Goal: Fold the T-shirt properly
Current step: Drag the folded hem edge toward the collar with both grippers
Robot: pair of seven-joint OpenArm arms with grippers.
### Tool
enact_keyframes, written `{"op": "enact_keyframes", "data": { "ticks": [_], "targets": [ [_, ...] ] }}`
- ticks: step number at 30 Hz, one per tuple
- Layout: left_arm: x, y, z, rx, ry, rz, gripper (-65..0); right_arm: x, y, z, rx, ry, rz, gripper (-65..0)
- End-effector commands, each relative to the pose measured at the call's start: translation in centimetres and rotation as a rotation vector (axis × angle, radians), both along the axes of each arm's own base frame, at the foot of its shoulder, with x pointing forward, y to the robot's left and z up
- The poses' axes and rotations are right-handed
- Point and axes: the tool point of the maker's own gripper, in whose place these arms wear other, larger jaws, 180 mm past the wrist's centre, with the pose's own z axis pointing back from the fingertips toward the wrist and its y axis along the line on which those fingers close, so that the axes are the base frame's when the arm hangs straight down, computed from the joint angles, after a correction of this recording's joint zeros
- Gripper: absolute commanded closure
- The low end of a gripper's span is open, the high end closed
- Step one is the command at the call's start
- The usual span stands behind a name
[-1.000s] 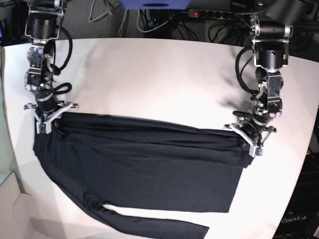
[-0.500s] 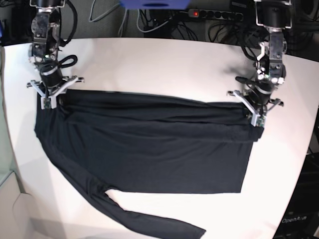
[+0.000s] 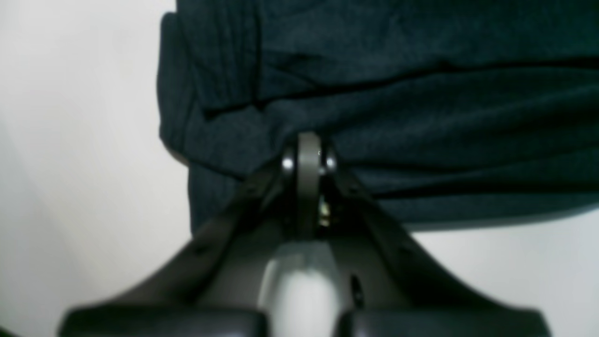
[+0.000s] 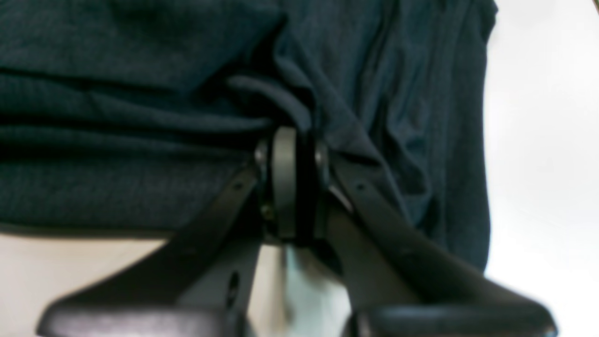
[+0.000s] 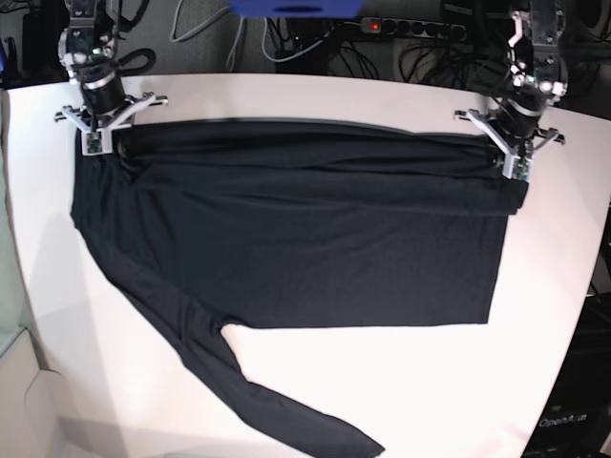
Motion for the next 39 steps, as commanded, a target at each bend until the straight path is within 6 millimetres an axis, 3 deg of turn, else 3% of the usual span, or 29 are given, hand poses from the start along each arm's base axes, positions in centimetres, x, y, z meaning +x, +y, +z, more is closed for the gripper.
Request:
{"op": "enact_keyframes", "data": {
  "ticks": [1, 12, 19, 26, 39],
  "targets": [
    [-2.5, 1.4, -1.5, 0.057, 0.125, 0.003, 0.0, -4.0, -0.1, -3.3, -0.022, 0.208, 0.005, -0.7],
    [-3.2, 1.6, -1.7, 0.062, 0.139, 0.001, 0.0, -6.1, -2.5, -2.9, -0.026, 0.195, -0.099, -0.7],
    [-3.8, 1.5, -1.9, 0.061, 0.15, 0.001, 0.0, -7.0, -0.7, -3.5, 0.025, 0.212, -0.084, -0.6],
    [-4.5, 0.3, -0.7, 0.055, 0.129, -0.026, 0.0, -7.5, 0.4, -3.4, 0.051, 0.183, -0.087, -0.6],
    [-2.7, -0.5, 1.4, 0.054, 0.057, -0.047, 0.0, -7.1, 1.3, -2.5, 0.086, 0.115, -0.032, -0.7]
  ]
}}
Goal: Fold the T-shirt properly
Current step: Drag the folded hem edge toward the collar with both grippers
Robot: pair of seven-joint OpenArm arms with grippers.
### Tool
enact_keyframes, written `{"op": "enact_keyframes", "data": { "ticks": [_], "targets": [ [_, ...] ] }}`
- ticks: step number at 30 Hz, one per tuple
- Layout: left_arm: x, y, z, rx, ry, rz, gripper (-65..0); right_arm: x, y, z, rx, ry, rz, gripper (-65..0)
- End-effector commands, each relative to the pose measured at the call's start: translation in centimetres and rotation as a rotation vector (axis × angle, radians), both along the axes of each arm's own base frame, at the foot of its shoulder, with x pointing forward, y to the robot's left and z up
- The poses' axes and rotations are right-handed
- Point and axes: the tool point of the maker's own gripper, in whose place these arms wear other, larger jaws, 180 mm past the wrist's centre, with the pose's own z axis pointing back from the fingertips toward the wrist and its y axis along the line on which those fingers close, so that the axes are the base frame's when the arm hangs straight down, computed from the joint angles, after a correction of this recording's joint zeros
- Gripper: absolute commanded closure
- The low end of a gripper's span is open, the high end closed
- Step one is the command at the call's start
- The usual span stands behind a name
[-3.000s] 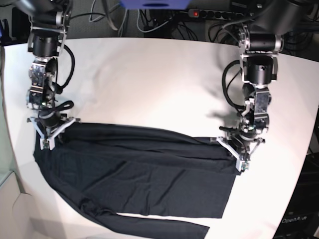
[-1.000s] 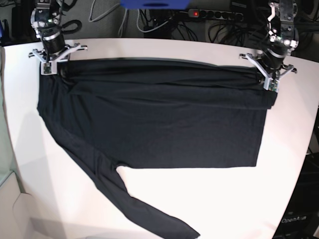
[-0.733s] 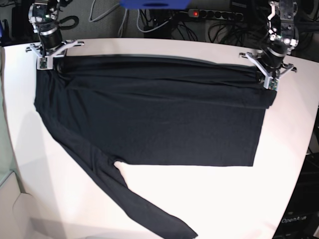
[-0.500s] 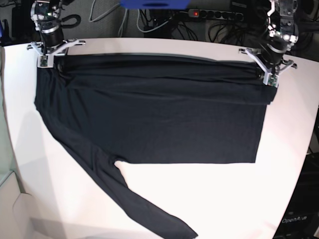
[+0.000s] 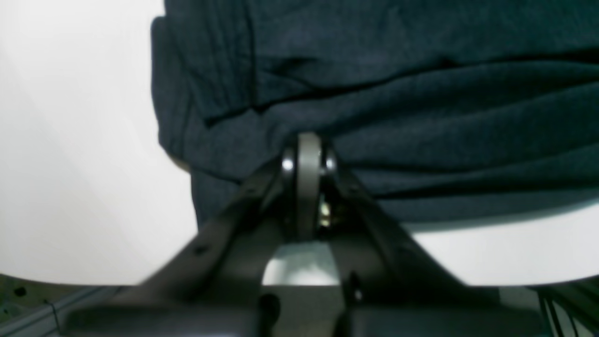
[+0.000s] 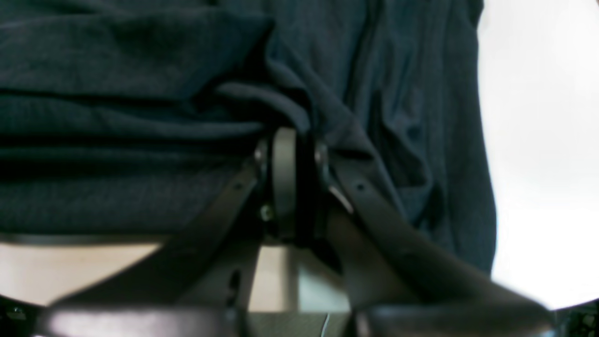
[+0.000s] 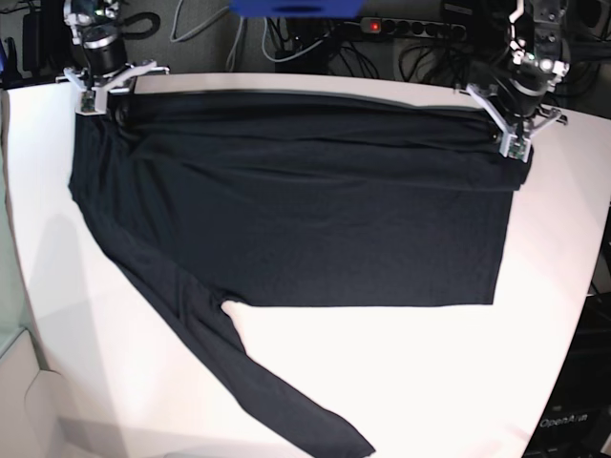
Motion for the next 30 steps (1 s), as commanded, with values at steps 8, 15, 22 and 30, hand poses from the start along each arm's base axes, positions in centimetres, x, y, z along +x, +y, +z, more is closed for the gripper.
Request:
{"op": "enact_keyframes", "data": {
  "ticks": [8, 15, 22, 30],
  "targets": [
    [1.4, 1.3, 3.3, 0.025, -0.102, 0.047, 0.0, 0.5, 1.1, 1.1, -0.035, 0.051, 0.069, -1.0],
    [1.7, 2.3, 4.6, 0.04, -0.138, 0.077, 0.0, 1.0, 1.0, 1.9, -0.045, 0.027, 0.07, -1.0],
    [1.8, 2.3, 4.7, 0.036, -0.142, 0.075, 0.0, 1.3, 0.9, 2.1, -0.049, 0.02, 0.069, -6.2],
    [2.8, 1.6, 6.9, 0.044, -0.201, 0.05, 0.0, 2.9, 0.0, 6.0, -0.096, -0.082, 0.047, -27.1]
  ]
}}
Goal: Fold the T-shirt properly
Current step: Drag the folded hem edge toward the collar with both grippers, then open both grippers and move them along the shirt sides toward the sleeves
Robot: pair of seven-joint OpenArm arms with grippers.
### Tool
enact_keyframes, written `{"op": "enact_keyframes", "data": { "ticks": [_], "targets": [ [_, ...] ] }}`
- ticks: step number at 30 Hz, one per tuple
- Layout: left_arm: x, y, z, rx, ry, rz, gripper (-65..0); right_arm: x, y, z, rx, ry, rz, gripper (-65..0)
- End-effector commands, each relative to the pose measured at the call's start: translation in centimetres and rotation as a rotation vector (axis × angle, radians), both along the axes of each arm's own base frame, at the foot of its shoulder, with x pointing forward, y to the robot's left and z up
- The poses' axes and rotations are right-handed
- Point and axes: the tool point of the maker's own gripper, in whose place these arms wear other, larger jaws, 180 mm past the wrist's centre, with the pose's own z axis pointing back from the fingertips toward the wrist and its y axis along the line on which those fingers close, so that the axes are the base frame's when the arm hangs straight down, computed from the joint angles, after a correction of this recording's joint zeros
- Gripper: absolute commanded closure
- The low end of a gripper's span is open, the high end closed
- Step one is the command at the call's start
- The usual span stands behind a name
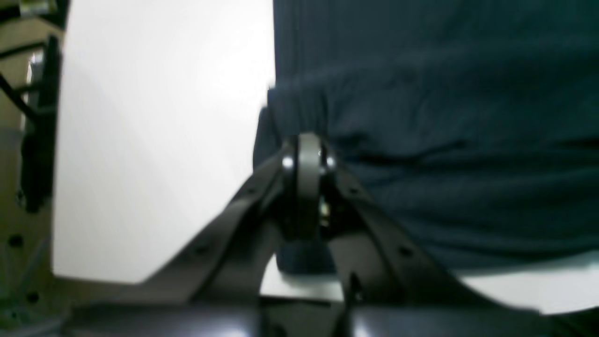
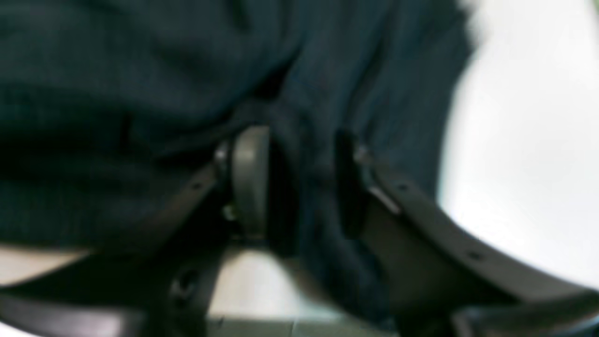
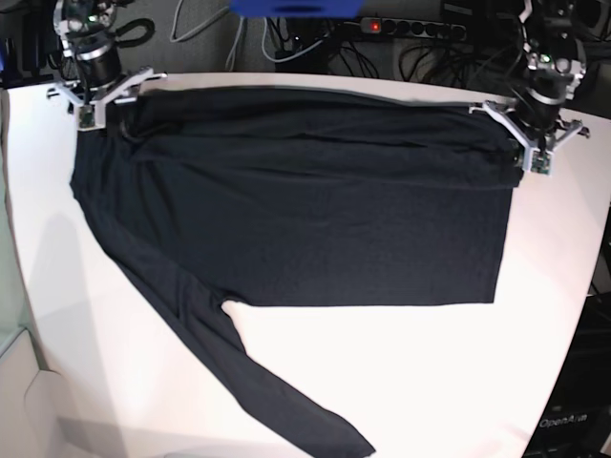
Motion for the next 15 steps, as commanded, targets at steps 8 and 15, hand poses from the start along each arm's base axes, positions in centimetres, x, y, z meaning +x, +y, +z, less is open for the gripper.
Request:
{"op": "enact_keyframes", "data": {
  "ticks": [8, 15],
  "targets": [
    [1.9, -1.0, 4.3, 0.023, -0.126, -0.042, -14.8, 1.9, 0.3, 6.4, -0.024, -0.177, 0.039, -31.8],
    [6.6, 0.2, 6.2, 0.03, -0.155, 0.011, -18.9, 7.1, -0.1, 8.3, -0.049, -0.222, 0.055, -31.9]
  ]
}}
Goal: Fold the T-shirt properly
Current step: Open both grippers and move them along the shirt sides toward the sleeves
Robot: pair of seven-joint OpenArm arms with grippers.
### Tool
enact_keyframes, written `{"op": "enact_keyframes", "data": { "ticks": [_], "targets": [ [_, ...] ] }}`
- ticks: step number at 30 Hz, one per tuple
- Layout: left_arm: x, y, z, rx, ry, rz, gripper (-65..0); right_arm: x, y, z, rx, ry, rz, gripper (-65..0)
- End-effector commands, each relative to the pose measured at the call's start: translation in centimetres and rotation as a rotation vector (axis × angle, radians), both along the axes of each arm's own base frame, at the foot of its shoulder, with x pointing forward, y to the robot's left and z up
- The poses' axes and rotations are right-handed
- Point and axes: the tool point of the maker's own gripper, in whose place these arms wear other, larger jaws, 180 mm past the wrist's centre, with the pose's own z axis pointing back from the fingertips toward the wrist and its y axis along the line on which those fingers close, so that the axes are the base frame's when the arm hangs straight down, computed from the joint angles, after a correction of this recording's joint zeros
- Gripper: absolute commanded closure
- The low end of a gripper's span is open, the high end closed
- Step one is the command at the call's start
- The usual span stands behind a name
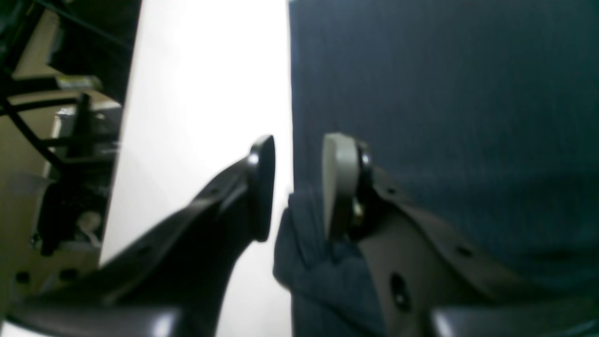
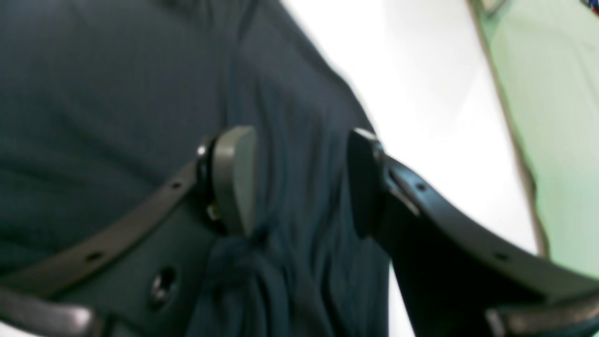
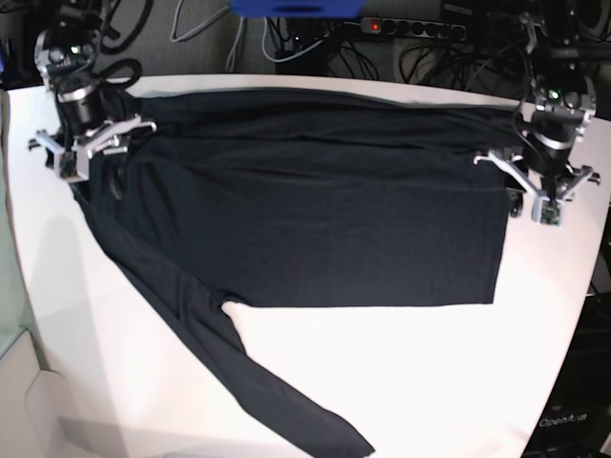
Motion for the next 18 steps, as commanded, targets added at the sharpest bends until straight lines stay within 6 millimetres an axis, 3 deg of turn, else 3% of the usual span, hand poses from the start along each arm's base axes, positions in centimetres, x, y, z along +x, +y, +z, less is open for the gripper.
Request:
{"op": "enact_keyframes", "data": {
  "ticks": [1, 3, 7, 13, 18],
  "targets": [
    [1.6, 0.5, 1.9, 0.018, -0.053, 0.004, -19.0, 1.6, -0.7, 1.7, -0.03, -0.041, 0.007, -31.9],
    [3.6, 0.9, 3.1, 0.019, -0.064, 0.026, -19.1, 3.8, -1.3, 1.3, -0.059, 0.019, 0.019, -31.9],
    [6.9, 2.3, 3.2, -0.012, -0.053, 0.075, -19.5, 7.5, -3.0, 0.5, -0.104, 0.117, 0.026, -31.9],
    [10.7, 4.6, 0.9, -0.085, 0.002, 0.144, -19.5, 12.0, -3.7, -1.9, -0.093, 0.199, 0.067, -31.9],
    [13.6, 2.7, -0.5, -0.073, 0.04, 0.066, -19.5, 14.8, -4.2, -2.7, -0.06, 0.223, 0.066, -31.9]
  ]
}}
